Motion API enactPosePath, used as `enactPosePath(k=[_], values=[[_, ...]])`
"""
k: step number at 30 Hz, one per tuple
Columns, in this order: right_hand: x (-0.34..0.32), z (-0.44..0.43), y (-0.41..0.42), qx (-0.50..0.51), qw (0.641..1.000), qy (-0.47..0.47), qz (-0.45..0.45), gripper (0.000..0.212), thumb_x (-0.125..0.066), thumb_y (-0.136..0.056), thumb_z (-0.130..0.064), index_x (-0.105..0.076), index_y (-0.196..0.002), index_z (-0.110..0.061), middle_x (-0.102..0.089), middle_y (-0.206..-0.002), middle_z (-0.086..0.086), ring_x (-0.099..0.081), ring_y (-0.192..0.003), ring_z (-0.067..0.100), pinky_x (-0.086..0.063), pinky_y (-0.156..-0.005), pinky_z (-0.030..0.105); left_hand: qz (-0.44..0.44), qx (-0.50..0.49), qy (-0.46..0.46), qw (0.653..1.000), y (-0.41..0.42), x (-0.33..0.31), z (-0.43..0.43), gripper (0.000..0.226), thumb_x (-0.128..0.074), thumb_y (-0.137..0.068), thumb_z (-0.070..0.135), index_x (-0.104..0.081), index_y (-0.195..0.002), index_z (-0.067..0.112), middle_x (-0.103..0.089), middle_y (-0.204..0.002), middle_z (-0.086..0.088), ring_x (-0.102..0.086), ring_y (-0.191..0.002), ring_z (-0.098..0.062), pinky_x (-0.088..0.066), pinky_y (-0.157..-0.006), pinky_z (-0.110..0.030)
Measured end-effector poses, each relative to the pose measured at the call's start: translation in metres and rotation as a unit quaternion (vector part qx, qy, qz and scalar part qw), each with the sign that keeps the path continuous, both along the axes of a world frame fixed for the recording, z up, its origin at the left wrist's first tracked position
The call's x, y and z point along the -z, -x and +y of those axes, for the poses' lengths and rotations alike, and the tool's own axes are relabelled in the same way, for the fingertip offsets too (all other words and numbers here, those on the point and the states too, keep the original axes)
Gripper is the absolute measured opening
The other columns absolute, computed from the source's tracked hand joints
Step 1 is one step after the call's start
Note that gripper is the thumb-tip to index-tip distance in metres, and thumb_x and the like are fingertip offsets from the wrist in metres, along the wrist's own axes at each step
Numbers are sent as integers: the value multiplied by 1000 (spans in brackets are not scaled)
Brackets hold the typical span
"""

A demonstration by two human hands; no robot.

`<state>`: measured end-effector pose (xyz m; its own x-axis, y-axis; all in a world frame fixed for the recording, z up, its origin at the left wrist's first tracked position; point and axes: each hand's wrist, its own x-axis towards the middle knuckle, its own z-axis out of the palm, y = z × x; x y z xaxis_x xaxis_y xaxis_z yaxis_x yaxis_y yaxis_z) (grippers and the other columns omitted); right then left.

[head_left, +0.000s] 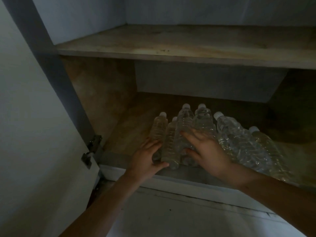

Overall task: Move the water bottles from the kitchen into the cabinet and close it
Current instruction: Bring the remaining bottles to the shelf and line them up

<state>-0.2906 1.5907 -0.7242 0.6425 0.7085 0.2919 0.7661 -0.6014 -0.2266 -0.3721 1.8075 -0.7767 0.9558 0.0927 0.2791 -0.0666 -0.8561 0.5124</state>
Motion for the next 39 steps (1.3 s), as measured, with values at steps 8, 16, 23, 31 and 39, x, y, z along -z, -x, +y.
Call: enactPosePath(k=[8,16,23,31,39], values=[[1,-1,0,4,999,-34,11,56,-71,-87,-23,-53,-139,-16,-50,-144,18,-50,-131,35,-40,-109,47,-23,-31,-34,999,-6,-3,-5,66,-78,-71,52,-62,-129,24,-59,-132,7,-51,-123,-14,-41,-94,-22],[0,2,2,10,999,-36,13,60,-69,-89,-25,-46,-145,-21,-44,-151,11,-41,-138,30,-33,-115,44,-12,-60,-77,995,-12,-11,-10,60,-72,-74,57,-60,-125,29,-55,-130,12,-45,-120,-12,-42,-86,-24],[-5,-32,3,23,998,-57,13,78,-78,-80,-34,-41,-146,-17,-40,-150,2,-34,-140,17,-26,-115,29,-38,0,45,998,-13,-21,-22,87,-80,-68,52,-41,-142,29,-41,-139,9,-33,-128,-8,-29,-98,-21],[5,-55,2,74,981,-133,118,67,-72,-88,-18,-41,-145,-31,-40,-146,-9,-38,-134,4,-30,-112,18,-25,96,204,974,-27,-28,-49,70,-74,-84,25,-34,-140,42,-45,-139,19,-43,-128,4,-39,-105,-16],[6,-41,3,101,962,-231,105,51,-75,-83,-10,-60,-131,-20,-63,-122,-2,-60,-108,7,-51,-95,23,-18,88,230,969,-33,-29,-45,63,-70,-87,14,-39,-137,37,-47,-135,20,-41,-120,17,-34,-96,1]])
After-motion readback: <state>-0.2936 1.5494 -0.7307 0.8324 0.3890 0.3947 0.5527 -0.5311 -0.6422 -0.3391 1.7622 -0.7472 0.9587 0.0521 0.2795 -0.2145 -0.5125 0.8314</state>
